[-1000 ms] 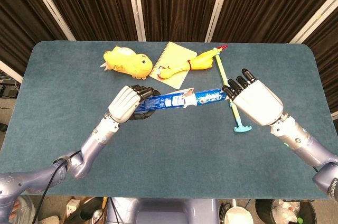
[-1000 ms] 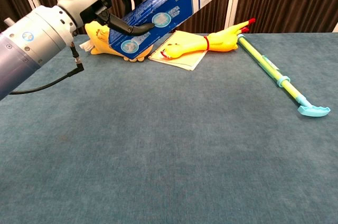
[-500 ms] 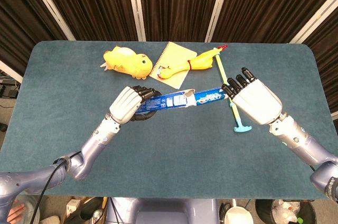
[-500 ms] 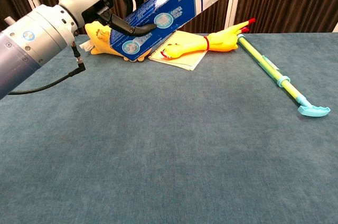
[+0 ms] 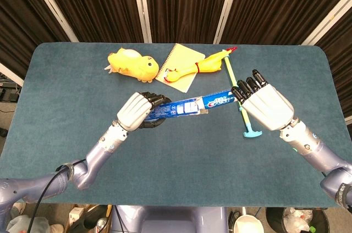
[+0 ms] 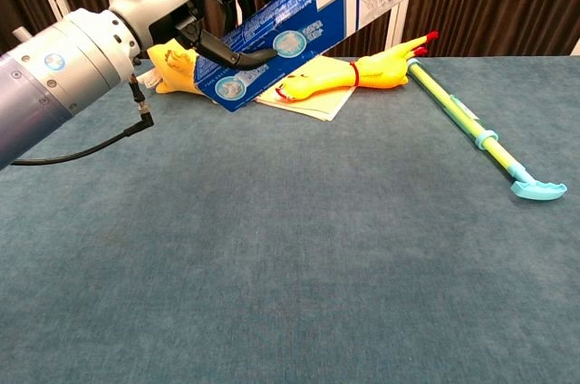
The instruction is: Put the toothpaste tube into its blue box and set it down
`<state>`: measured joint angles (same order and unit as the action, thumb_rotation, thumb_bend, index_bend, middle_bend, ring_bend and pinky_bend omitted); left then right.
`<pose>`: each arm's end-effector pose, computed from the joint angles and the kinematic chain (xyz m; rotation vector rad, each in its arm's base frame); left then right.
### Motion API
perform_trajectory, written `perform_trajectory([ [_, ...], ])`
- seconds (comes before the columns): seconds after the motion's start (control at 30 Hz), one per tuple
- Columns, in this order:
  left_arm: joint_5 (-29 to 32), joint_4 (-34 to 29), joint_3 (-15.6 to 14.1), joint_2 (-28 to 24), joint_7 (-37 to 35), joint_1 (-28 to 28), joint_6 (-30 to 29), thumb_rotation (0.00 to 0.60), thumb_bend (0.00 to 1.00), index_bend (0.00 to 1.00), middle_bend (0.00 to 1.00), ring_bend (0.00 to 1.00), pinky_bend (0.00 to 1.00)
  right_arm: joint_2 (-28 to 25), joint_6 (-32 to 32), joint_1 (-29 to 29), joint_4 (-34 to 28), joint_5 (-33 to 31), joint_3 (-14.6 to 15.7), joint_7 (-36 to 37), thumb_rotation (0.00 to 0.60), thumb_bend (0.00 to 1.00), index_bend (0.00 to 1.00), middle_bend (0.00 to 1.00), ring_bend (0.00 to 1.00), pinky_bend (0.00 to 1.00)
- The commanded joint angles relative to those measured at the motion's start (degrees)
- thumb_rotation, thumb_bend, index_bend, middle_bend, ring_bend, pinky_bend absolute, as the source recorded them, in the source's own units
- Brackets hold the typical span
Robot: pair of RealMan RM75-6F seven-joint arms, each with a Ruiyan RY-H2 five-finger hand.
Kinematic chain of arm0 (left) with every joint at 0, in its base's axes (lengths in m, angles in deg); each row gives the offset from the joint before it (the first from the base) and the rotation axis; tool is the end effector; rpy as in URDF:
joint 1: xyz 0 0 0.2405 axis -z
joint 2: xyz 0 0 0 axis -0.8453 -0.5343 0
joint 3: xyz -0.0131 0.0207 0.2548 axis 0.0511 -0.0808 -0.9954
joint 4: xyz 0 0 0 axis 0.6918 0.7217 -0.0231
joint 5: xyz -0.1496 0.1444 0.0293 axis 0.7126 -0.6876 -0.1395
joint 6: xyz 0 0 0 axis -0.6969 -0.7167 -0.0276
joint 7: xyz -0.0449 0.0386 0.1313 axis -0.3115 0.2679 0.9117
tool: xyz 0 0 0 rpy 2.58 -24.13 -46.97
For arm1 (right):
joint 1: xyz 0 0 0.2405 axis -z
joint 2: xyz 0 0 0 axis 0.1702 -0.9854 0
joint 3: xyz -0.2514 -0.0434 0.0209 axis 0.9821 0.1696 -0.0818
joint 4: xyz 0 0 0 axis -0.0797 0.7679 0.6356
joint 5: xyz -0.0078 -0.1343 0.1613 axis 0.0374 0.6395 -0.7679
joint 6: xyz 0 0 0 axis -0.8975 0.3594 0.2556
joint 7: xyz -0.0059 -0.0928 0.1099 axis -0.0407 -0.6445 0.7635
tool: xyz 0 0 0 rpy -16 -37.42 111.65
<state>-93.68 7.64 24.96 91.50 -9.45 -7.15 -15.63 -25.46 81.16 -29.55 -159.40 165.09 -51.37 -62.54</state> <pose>-0.0621 0.3592 -0.0044 -1.8675 -0.7085 -1.6697 -0.1327 -0.3442 0.1914 1.7777 0.3383 1.0419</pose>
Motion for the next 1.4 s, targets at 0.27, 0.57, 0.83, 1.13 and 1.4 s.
perform_trajectory([
  [0.27, 2.76, -3.85, 1.94, -0.14, 2.88, 0.16, 1.48, 0.6, 0.48, 0.47, 0.6, 0.56, 0.61, 0.86, 0.7, -0.08, 0.62, 0.74, 0.11, -1.4, 0.6, 0.45, 0.74, 0.69, 0.57, 0.41],
  [0.57, 5.78, -7.35, 3.85, -0.12, 6.4, 0.6, 3.33, 0.6, 0.48, 0.47, 0.6, 0.56, 0.62, 1.51, 1.2, -0.09, 1.37, 1.59, 0.53, -2.21, 0.6, 0.45, 0.75, 0.69, 0.57, 0.41],
  [0.83, 9.78, -10.01, 5.82, 0.51, 10.4, 1.33, 5.8, 0.6, 0.48, 0.47, 0.6, 0.56, 0.62, 1.73, 1.53, -0.28, 2.3, 2.71, 1.04, -2.37, 0.6, 0.45, 0.75, 0.69, 0.57, 0.41],
  [1.13, 12.4, -11.1, 7.31, 1.12, 14.24, 3.35, 8.95, 0.6, 0.48, 0.46, 0.59, 0.56, 0.62, 1.92, 2.27, -0.1, 3.32, 3.22, 1.46, -1.86, 0.6, 0.45, 0.75, 0.69, 0.57, 0.41],
  [1.4, 12.12, -10.7, 7.23, 2.0, 16.59, 5.39, 10.86, 0.6, 0.48, 0.46, 0.59, 0.56, 0.62, 1.79, 3.02, -0.22, 3.92, 3.82, 1.69, -0.61, 0.6, 0.45, 0.74, 0.69, 0.57, 0.41],
])
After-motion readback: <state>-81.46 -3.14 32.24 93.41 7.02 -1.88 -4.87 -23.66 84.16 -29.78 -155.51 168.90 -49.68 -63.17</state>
